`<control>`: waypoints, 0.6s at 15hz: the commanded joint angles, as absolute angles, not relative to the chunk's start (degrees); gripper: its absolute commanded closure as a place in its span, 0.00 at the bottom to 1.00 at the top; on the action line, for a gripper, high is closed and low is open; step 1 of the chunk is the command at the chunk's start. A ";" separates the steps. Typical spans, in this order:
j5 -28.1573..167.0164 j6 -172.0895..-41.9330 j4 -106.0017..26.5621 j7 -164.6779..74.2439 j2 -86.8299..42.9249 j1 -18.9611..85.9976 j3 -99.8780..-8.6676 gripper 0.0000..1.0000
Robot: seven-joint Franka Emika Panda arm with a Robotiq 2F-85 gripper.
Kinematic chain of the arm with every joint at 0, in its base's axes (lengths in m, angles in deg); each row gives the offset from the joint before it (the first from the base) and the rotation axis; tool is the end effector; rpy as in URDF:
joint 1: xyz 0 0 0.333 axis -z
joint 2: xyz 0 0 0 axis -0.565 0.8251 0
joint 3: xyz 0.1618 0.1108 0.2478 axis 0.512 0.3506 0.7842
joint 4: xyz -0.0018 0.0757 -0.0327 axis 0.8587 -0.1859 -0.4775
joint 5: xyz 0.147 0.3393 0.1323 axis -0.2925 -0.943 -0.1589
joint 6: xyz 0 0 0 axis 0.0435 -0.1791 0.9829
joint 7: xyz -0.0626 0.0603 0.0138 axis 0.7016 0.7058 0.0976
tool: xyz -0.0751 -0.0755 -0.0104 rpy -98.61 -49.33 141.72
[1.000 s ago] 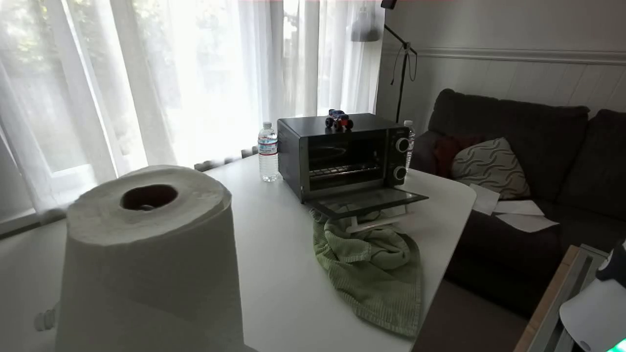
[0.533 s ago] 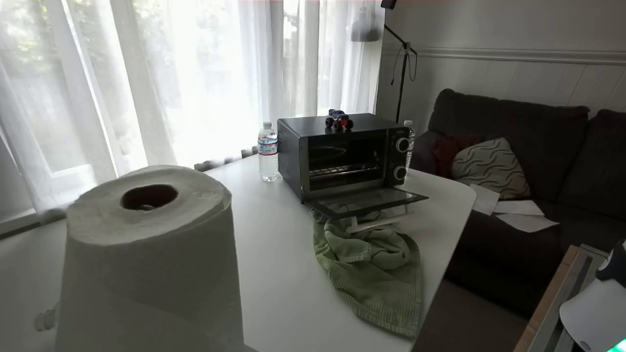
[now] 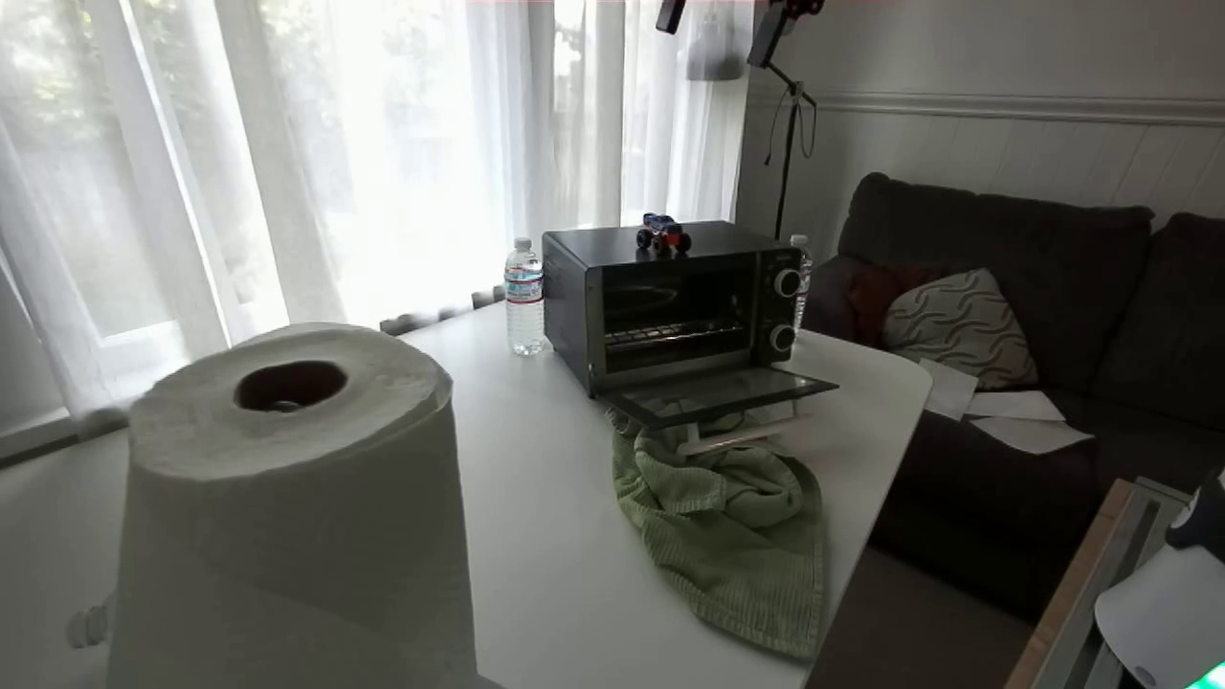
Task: Put the toy car inside the oven
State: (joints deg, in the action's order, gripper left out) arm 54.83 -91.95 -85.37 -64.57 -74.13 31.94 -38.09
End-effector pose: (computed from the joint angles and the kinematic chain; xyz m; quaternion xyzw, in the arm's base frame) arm 0.3760 0.1215 0.5535 -0.9806 0.1271 -0.1275 0.0772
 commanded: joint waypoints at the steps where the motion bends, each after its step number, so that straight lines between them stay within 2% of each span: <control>1: 55.64 -98.21 -87.55 -61.75 -70.24 33.84 -41.19 0.00; 4: 58.63 -96.88 -85.22 -59.29 -63.76 36.04 -43.63 0.00; 9: 64.69 -102.05 -81.98 -50.99 -54.71 37.02 -47.03 0.00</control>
State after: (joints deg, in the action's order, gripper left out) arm 61.57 -100.13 -85.55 -54.85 -60.18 36.69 -45.63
